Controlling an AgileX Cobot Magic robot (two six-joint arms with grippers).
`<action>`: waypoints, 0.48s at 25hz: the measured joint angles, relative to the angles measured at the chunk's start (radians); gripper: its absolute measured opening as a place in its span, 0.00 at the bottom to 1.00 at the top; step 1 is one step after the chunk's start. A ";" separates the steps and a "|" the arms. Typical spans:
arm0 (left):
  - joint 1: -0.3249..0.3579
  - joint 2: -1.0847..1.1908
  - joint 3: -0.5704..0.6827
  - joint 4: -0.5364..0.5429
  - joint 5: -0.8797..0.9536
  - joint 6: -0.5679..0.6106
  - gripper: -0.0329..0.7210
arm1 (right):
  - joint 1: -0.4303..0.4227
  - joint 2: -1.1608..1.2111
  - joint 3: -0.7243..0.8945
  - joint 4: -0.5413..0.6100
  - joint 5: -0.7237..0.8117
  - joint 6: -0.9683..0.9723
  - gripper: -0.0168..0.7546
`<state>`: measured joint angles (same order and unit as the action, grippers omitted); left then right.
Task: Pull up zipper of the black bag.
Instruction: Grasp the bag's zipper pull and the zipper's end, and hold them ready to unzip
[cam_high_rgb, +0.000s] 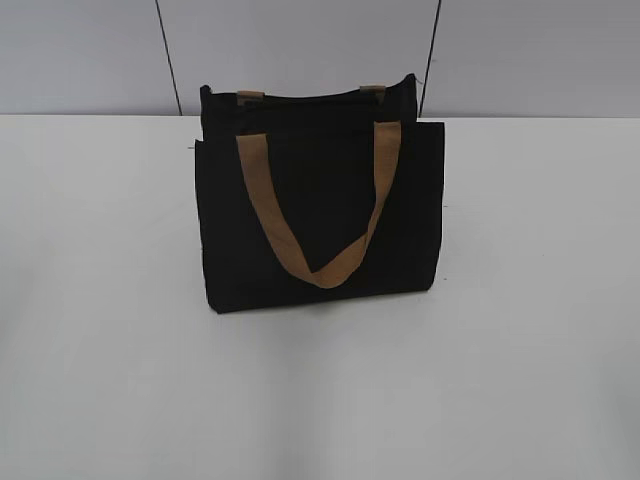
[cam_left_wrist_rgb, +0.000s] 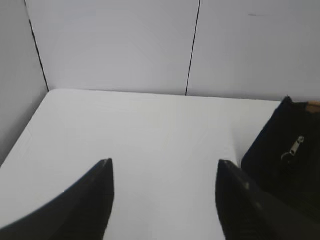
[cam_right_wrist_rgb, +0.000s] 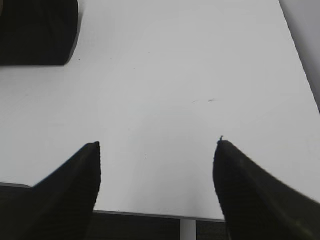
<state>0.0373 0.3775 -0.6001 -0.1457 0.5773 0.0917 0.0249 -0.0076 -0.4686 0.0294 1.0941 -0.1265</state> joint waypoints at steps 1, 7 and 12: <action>0.000 0.034 0.010 -0.007 -0.061 0.023 0.69 | 0.000 0.000 0.000 0.000 0.000 0.000 0.71; 0.000 0.201 0.179 -0.074 -0.496 0.069 0.69 | 0.000 0.000 0.000 0.000 0.000 0.000 0.71; -0.019 0.400 0.313 -0.075 -0.841 0.073 0.69 | 0.000 0.000 0.000 0.000 0.000 0.000 0.71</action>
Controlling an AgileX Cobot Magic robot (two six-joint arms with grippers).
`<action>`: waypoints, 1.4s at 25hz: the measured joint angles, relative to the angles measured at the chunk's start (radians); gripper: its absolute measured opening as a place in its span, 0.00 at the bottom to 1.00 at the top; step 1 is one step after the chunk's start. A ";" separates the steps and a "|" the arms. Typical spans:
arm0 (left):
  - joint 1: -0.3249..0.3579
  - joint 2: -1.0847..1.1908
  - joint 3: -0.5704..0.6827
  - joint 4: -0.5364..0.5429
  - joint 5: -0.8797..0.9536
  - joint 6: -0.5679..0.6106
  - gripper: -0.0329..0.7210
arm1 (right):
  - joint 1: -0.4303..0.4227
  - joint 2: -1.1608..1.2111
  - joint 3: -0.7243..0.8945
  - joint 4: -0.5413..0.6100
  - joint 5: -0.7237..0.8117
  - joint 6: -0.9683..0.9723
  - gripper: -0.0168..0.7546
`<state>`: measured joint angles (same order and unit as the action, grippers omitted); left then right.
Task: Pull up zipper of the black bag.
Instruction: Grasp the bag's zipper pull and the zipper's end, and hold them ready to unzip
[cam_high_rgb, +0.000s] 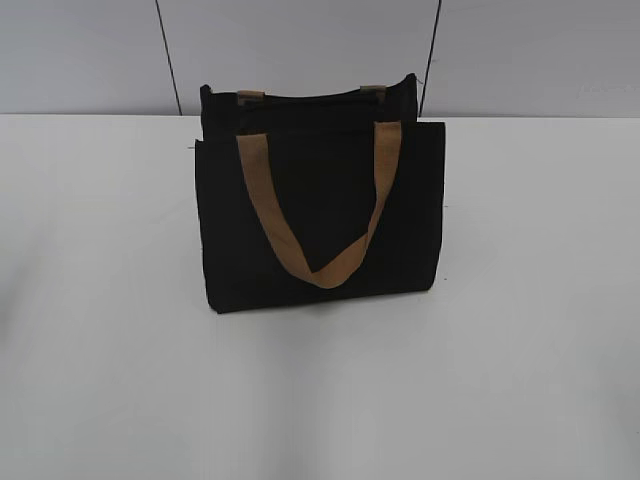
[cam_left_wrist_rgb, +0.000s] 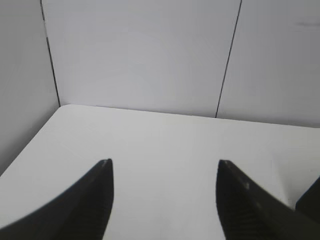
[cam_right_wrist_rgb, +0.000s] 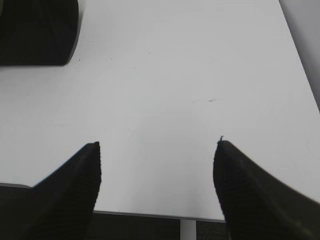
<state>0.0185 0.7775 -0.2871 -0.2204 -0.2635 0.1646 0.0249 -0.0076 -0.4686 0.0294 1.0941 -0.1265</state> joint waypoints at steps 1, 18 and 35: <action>-0.019 0.036 0.004 0.007 -0.049 0.000 0.69 | 0.000 0.000 0.000 0.000 0.000 0.000 0.71; -0.198 0.852 -0.039 0.520 -0.677 -0.398 0.69 | 0.000 0.000 0.000 0.000 0.000 0.001 0.71; -0.198 1.270 -0.478 1.087 -0.695 -0.593 0.63 | 0.000 0.000 0.000 0.000 0.000 0.001 0.71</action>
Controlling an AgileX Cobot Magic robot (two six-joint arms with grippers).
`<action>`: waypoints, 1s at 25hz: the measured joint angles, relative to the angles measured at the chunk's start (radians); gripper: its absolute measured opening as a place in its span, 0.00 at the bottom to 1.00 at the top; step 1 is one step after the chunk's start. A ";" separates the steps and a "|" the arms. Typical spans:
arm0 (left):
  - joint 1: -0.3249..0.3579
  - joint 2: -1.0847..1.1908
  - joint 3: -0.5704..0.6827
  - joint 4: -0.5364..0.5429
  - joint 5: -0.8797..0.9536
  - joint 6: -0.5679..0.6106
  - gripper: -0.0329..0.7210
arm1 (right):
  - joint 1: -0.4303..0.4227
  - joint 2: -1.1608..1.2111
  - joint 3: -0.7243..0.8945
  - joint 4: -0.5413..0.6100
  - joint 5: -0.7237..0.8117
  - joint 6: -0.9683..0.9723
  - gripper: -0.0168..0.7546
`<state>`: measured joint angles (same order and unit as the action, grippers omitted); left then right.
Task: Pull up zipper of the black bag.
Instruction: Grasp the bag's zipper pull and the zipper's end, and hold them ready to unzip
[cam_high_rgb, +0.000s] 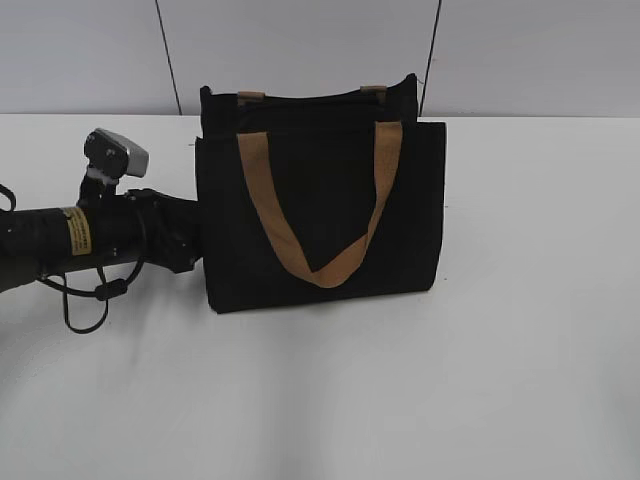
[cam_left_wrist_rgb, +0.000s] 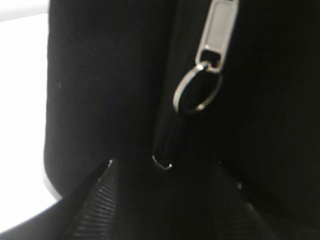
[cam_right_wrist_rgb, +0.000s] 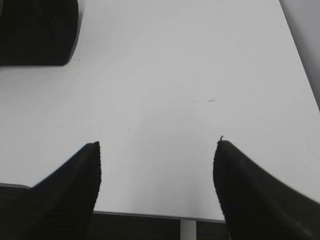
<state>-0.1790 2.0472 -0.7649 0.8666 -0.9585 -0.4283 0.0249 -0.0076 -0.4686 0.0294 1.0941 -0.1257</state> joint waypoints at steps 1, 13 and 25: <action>0.000 0.008 -0.013 0.006 0.000 -0.002 0.63 | 0.000 0.000 0.000 0.000 0.000 0.000 0.71; 0.000 0.021 -0.052 0.012 -0.058 -0.004 0.59 | 0.000 0.000 0.000 0.000 0.000 0.000 0.71; 0.000 0.054 -0.054 0.032 -0.075 -0.096 0.08 | 0.000 0.000 0.000 0.000 0.000 0.000 0.71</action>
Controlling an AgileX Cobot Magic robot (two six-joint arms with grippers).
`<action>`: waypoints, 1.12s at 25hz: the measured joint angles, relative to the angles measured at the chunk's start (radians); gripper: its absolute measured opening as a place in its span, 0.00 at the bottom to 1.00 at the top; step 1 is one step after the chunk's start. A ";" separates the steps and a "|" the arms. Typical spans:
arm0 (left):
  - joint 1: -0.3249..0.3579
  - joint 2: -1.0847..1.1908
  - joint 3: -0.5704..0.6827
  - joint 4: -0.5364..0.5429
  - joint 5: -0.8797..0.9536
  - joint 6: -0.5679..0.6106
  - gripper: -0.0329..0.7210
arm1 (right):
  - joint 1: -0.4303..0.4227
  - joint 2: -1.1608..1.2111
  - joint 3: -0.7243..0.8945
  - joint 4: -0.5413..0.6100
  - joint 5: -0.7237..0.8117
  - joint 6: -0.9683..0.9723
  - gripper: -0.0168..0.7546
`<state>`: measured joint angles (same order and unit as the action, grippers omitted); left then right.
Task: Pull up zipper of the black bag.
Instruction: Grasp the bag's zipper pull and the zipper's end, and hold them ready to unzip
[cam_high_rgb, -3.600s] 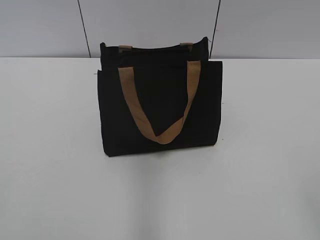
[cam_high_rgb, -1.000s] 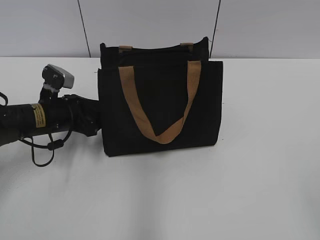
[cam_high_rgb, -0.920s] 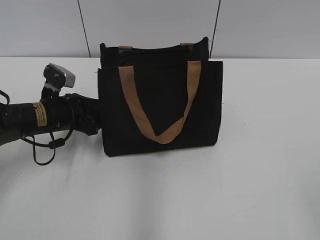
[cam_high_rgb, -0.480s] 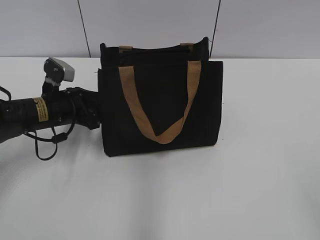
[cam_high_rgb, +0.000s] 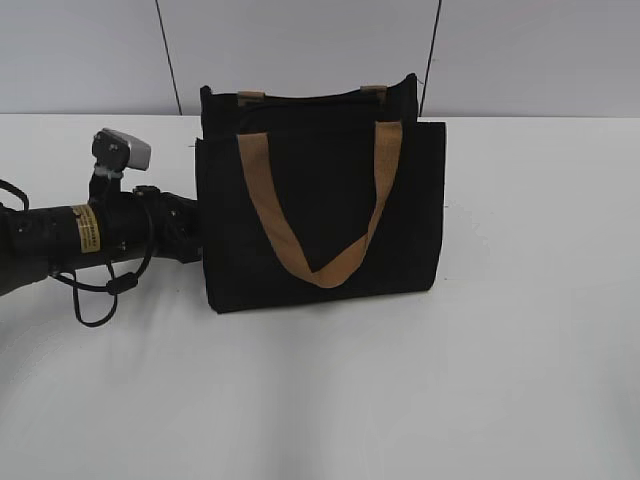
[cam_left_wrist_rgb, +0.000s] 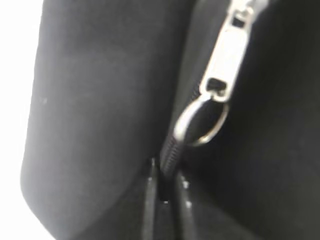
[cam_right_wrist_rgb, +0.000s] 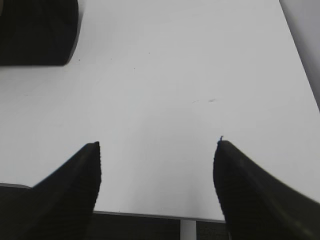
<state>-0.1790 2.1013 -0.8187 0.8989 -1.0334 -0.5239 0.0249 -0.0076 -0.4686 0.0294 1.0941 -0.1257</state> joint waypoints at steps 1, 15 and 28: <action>0.000 0.000 0.000 0.000 0.000 -0.010 0.08 | 0.000 0.000 0.000 0.000 0.000 0.000 0.71; 0.018 -0.388 0.001 0.001 0.301 -0.067 0.08 | 0.000 0.000 0.000 0.000 0.000 0.000 0.71; 0.011 -0.528 0.000 0.064 0.359 -0.252 0.08 | 0.000 0.000 0.000 0.026 0.000 0.000 0.71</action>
<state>-0.1683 1.5734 -0.8191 0.9626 -0.6748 -0.7762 0.0249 -0.0076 -0.4686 0.0557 1.0941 -0.1257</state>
